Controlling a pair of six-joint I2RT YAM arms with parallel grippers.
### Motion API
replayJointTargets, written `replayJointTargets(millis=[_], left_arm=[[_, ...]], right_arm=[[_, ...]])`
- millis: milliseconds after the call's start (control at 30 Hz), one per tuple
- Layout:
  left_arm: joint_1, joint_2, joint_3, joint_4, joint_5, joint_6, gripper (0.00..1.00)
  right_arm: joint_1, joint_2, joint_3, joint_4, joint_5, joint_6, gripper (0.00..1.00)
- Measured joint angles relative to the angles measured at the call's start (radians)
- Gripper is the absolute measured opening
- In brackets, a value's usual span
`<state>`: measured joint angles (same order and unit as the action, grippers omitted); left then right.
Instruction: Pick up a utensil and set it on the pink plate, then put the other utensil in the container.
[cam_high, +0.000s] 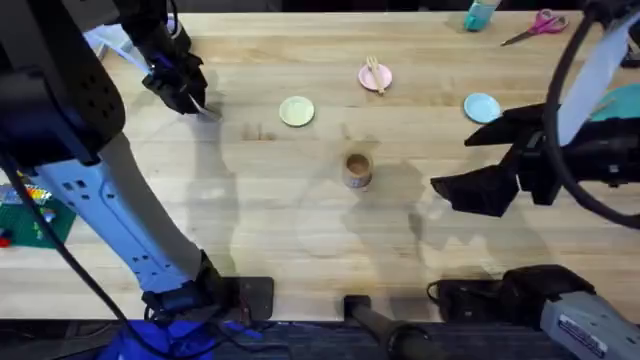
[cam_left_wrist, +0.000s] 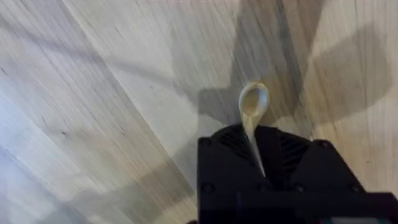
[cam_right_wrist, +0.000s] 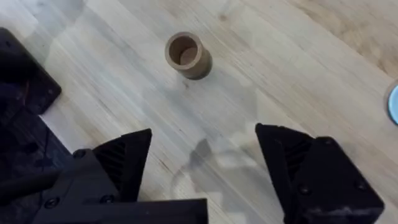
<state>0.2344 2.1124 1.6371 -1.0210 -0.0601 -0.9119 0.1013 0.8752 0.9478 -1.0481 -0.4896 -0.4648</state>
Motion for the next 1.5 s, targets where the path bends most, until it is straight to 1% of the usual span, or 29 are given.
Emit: replayJointTargets(millis=[67,133,267,733,833,933,1100,1200,1367,1500], left_arm=[[0.000,0.000,0.000,0.000,0.000,0.000,0.092],[0.000,0.000,0.000,0.000,-0.001,-0.001,0.060],[0.000,0.000,0.001,-0.001,-0.004,0.001,0.049],[0.000,0.000,0.002,0.004,-0.004,0.001,0.041],[0.000,0.000,0.002,0.004,-0.004,0.018,0.041],[0.000,0.000,0.002,0.005,0.000,0.049,0.041],[0.000,0.002,0.017,-0.011,0.011,0.126,0.041],[0.000,0.004,0.058,-0.037,0.019,0.181,0.041],[-0.004,0.003,0.160,-0.066,0.043,0.299,0.042],[-0.022,-0.015,0.193,-0.067,0.052,0.378,0.042]], right_arm=[[0.000,0.000,0.000,0.000,0.000,0.000,0.996],[0.000,0.000,0.000,0.000,0.000,0.000,0.996],[0.000,0.000,0.000,0.000,0.000,0.000,0.996],[0.000,0.000,0.000,0.000,0.000,0.000,0.996],[0.000,0.000,0.000,0.000,0.000,0.000,0.996],[0.000,0.000,0.000,0.000,0.000,0.000,0.997],[0.000,0.000,0.000,0.002,0.000,0.000,0.996],[0.000,0.000,0.000,0.002,0.000,0.000,0.996],[0.000,0.000,0.000,0.003,0.000,0.000,0.996],[0.000,0.000,0.000,0.003,0.009,0.000,0.996]])
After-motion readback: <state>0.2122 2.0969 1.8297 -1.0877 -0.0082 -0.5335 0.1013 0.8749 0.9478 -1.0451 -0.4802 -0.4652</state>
